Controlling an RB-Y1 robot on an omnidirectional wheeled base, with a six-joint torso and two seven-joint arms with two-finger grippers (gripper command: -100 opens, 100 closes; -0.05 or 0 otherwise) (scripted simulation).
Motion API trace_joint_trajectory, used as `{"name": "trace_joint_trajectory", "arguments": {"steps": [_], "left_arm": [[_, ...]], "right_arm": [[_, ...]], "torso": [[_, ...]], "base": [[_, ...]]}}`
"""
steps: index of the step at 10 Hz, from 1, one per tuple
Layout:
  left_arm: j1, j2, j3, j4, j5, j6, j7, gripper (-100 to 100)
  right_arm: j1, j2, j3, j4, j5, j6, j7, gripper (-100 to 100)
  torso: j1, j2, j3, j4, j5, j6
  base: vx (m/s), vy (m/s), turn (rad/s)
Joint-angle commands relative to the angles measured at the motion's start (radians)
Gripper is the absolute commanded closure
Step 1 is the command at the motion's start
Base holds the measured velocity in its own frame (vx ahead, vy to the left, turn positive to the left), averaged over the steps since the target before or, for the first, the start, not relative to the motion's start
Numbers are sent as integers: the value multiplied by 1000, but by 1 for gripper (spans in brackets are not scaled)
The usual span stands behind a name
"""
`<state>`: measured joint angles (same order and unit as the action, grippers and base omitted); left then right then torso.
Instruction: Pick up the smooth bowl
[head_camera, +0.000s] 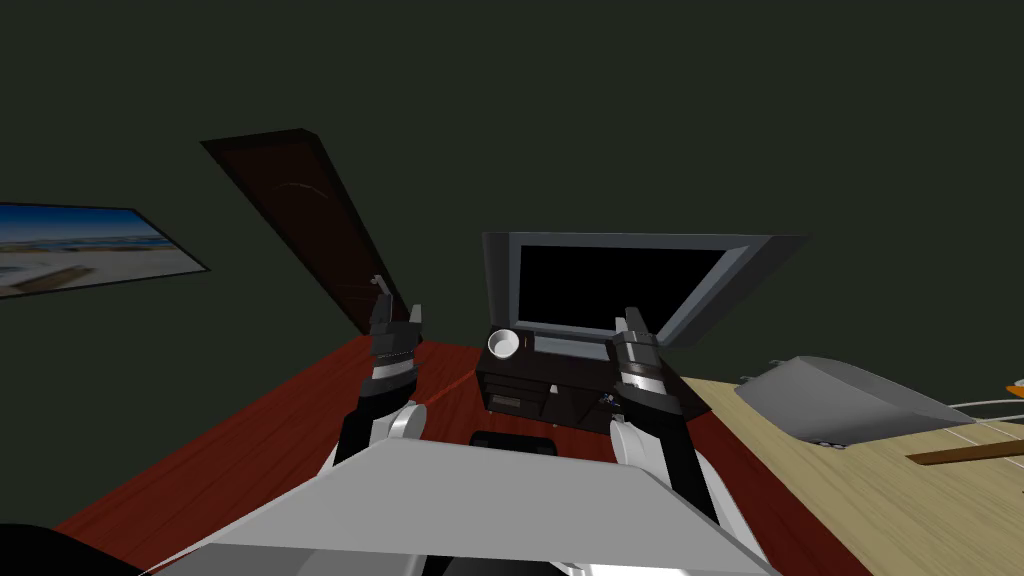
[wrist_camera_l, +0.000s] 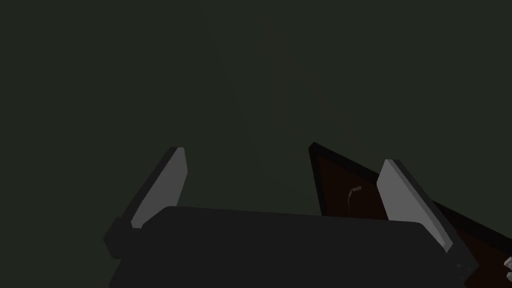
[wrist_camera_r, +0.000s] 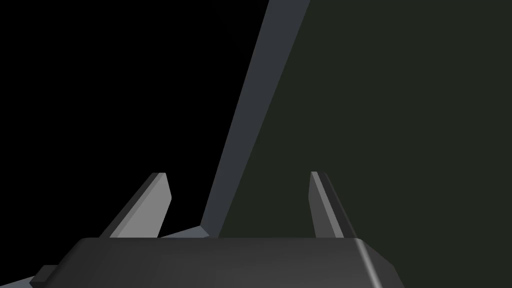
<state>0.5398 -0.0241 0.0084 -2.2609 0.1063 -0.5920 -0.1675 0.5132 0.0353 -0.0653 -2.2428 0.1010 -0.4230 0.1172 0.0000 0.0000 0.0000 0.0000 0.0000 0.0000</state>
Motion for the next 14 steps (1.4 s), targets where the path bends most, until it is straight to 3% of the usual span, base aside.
{"name": "trace_joint_trajectory", "arguments": {"steps": [1,4,7,10,11,13,14], "left_arm": [[-11,36,2,5,0,13,0,-100],[-56,110,9,25,1,63,2,-100],[-126,162,20,57,2,144,4,-100],[-212,193,33,100,2,238,5,-100],[-212,193,33,100,2,250,5,-100],[-275,203,43,138,2,317,5,-100],[-275,203,43,138,2,333,5,-100]], "right_arm": [[0,0,0,0,0,0,0,0],[0,0,0,0,0,0,0,0],[0,0,0,0,0,0,0,0],[0,0,0,0,0,0,0,0],[0,0,0,0,0,0,0,0],[0,0,0,0,0,0,0,0],[0,0,0,0,0,0,0,0]], "torso": [[0,0,0,0,0,0],[1,2,1,0,0,0],[2,4,3,1,0,0],[1,6,3,1,0,0],[1,5,3,1,0,0],[1,3,2,1,0,0],[1,3,2,1,0,0]], "base": [[-10,4,-15],[-44,12,-28],[-74,19,-45],[-88,14,-55],[-44,12,-30],[-54,8,-56],[-50,5,-21]]}}
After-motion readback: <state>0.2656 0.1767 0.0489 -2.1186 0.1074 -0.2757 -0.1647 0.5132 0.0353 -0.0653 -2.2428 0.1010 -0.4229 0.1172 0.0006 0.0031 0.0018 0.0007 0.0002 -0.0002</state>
